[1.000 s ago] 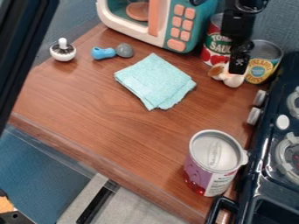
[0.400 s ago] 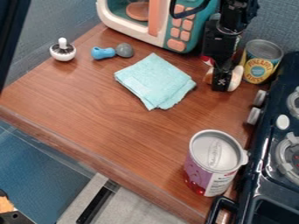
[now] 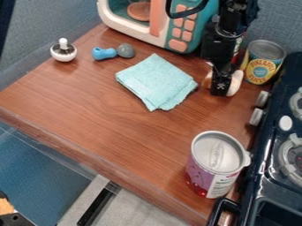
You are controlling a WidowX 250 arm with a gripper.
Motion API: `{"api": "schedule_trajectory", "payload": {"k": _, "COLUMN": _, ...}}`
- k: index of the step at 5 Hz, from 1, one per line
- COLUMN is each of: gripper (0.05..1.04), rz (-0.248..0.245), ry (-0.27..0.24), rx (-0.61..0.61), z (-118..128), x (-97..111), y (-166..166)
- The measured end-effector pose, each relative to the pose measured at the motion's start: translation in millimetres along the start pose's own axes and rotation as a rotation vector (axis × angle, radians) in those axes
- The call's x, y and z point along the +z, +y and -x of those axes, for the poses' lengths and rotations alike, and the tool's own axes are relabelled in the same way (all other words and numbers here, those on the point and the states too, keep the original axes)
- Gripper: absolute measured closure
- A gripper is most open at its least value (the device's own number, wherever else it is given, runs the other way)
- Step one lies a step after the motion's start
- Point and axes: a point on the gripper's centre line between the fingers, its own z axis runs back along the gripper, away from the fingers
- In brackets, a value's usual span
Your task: Take the toy to the left part of the table
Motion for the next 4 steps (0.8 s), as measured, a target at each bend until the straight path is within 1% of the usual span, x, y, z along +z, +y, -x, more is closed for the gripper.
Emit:
{"api": "schedule_trajectory", "payload": {"k": 1, "gripper": 0.397, "rz": -0.012, "ry": -0.001, "rx": -0.001, "z": 4.0, "x": -9.5, "y": -6.7}}
{"api": "schedule_trajectory", "payload": {"k": 2, "gripper": 0.601, "rz": -0.015, "ry": 0.007, "rx": 0.019, "z": 3.7, "x": -11.4, "y": -11.1}}
{"api": "schedule_trajectory", "payload": {"k": 3, "gripper": 0.663, "rz": -0.018, "ry": 0.003, "rx": 0.032, "z": 1.2, "x": -13.0, "y": -11.4}}
{"api": "schedule_trajectory", "payload": {"k": 4, "gripper": 0.665, "rz": -0.015, "ry": 0.000, "rx": 0.039, "z": -0.4, "x": -13.4, "y": -11.1}}
